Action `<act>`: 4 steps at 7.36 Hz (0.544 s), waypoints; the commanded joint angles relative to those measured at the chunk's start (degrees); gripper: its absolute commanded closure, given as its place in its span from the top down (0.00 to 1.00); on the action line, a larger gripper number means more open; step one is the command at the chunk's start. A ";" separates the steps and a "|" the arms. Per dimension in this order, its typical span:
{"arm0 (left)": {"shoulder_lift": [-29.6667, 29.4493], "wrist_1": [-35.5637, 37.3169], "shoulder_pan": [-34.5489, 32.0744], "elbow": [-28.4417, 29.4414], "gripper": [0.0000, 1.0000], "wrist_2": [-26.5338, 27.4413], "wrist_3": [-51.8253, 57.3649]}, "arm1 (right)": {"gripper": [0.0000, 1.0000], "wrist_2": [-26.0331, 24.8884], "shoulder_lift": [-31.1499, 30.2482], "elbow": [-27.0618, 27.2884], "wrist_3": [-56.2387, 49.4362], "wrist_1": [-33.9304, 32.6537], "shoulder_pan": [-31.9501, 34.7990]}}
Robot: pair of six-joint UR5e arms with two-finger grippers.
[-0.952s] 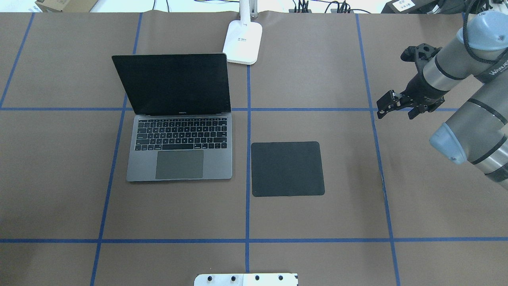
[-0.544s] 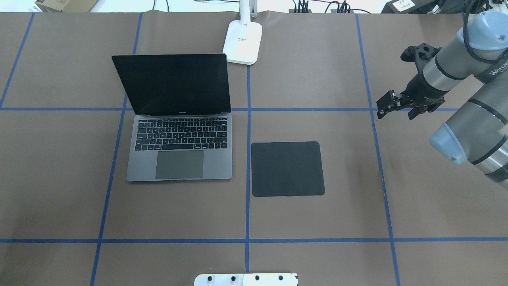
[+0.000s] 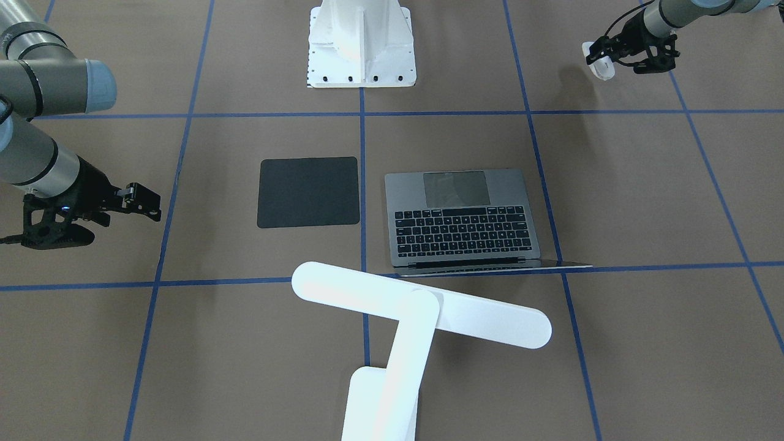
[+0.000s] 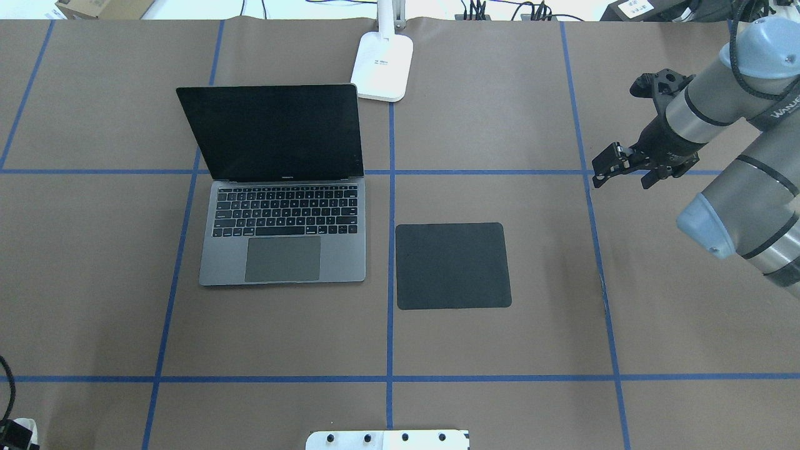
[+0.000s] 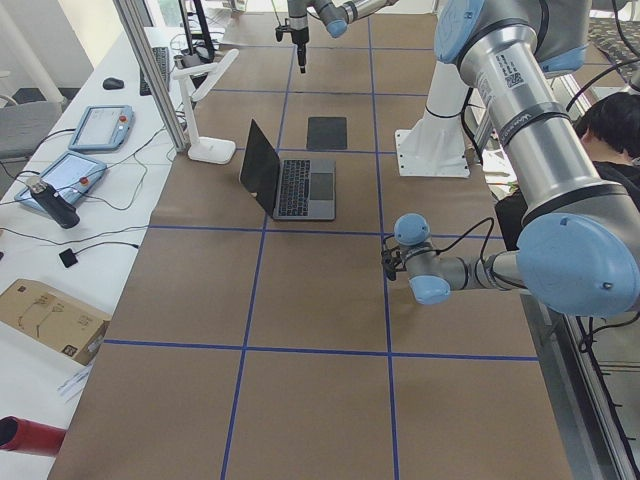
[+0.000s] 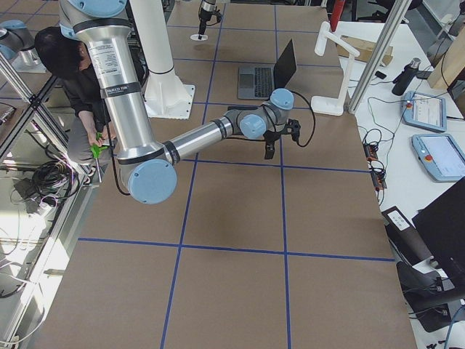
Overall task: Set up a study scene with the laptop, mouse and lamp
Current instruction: 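Carry the white mouse with the left gripper toward the mouse pad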
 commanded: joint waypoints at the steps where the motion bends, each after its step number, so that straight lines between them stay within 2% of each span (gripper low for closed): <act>1: -9.65 20.00 -3.73 -9.28 0.45 -0.58 -0.70 | 1.00 -0.10 -0.14 -0.03 0.07 0.00 -0.06; 2: -18.15 32.47 -5.06 -11.59 0.45 -0.58 -0.70 | 1.00 -0.10 -0.31 -0.11 0.07 0.09 -0.06; 4: -36.96 52.28 -7.35 -10.74 0.45 -0.40 -0.70 | 1.00 -0.10 -0.40 -0.29 0.07 0.09 -0.06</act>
